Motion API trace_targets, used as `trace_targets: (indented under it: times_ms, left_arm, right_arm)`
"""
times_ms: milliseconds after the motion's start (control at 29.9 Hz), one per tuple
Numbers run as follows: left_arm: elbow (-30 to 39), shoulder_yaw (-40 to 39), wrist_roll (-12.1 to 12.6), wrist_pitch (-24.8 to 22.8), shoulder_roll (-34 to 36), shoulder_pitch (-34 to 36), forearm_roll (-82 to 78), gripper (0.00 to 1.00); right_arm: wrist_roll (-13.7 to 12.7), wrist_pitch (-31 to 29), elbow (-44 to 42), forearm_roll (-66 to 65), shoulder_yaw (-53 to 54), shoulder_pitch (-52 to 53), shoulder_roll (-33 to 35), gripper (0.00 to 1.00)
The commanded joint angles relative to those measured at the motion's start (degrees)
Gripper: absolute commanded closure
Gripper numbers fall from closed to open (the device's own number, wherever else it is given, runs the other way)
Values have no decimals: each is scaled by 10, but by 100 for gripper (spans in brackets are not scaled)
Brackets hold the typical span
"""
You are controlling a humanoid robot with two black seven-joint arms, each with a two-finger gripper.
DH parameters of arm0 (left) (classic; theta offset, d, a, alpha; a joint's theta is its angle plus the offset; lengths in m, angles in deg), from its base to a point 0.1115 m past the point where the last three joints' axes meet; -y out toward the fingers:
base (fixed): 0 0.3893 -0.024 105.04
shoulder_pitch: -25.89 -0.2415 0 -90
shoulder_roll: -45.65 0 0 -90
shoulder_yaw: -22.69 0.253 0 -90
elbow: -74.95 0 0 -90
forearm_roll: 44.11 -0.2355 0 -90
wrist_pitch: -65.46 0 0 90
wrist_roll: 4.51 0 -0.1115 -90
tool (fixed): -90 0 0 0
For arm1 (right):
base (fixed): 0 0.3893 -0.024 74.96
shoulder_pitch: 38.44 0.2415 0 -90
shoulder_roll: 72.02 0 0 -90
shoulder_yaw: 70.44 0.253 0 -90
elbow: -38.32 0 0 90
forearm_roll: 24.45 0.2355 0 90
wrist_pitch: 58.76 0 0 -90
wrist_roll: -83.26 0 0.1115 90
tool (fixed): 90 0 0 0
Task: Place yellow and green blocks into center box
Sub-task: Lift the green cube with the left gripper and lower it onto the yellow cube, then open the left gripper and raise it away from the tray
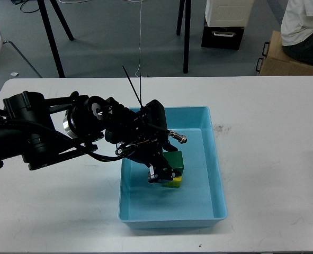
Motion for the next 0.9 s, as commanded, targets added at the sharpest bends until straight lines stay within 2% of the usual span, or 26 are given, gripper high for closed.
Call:
trace_targets:
  times_ms: [0,201,368,434,635,769,869]
  left_arm:
    - [0,-2,0,0,0,0,0,5]
    - [9,-46,0,0,10,13,53,0]
    - [19,-148,0,0,32,4,123,0]
    - [12,-218,0,0,38,-20,129,0]
    - [-2,-512,0,0,30,-153,133,0]
    - [-2,-632,0,0,9,-232,191,0]
    - [1,-686,0,0,7,-291,260,0]
  right_arm:
    - [0,0,0,0,0,0,0,2]
    - [0,-4,20,2,-5,2,0,2]
    - [0,-4,25,3,-26,23,-16,2]
    - [0,-10,28,3,-29,35,-38,1]
    - [0,-44,27,17,-56,114,-59,1]
    - [0,-68,26,125,-83,168,-74,1]
    - [-57,-83,28,228,-85,192,-74,1]
